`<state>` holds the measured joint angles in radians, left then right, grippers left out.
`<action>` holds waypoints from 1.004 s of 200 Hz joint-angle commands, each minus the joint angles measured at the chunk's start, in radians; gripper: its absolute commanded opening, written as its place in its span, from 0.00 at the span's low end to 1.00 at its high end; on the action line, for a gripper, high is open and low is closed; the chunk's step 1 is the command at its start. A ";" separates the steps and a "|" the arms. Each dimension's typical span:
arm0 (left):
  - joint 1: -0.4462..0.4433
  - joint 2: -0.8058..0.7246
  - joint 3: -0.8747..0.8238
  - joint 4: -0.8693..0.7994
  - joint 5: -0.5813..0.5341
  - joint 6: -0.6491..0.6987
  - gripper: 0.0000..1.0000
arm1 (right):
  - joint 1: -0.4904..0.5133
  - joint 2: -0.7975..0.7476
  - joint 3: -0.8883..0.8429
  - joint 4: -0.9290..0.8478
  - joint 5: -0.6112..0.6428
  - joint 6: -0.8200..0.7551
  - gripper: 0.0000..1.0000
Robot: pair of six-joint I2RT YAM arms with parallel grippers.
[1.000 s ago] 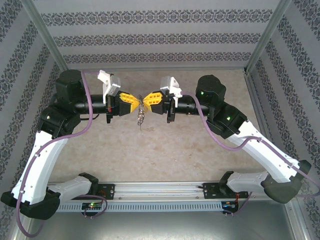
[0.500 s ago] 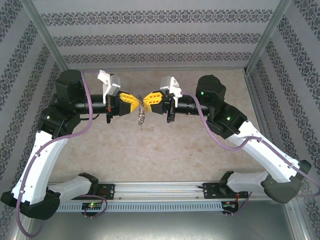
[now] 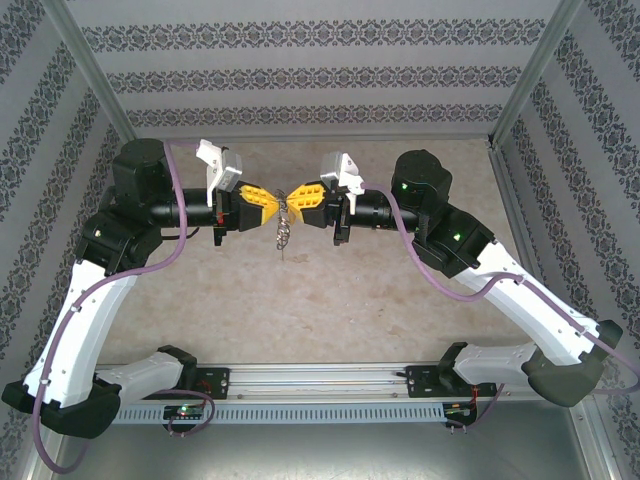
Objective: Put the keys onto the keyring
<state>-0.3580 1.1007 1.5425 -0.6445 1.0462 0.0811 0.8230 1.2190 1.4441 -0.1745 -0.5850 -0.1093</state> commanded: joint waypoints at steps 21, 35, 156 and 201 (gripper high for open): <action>0.007 -0.003 0.034 0.013 0.031 0.031 0.00 | 0.012 -0.019 -0.005 0.014 0.024 -0.010 0.00; 0.008 -0.001 0.034 0.013 0.032 0.031 0.00 | 0.012 -0.018 -0.005 0.014 0.025 -0.010 0.00; 0.007 0.003 0.039 0.011 0.032 0.031 0.00 | 0.011 -0.021 -0.018 0.023 0.028 -0.005 0.00; 0.007 0.006 0.041 0.015 0.034 0.032 0.00 | 0.011 -0.012 -0.013 0.024 0.024 -0.006 0.00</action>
<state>-0.3580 1.1072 1.5452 -0.6445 1.0466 0.0921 0.8230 1.2125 1.4361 -0.1745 -0.5720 -0.1089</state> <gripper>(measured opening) 0.043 0.064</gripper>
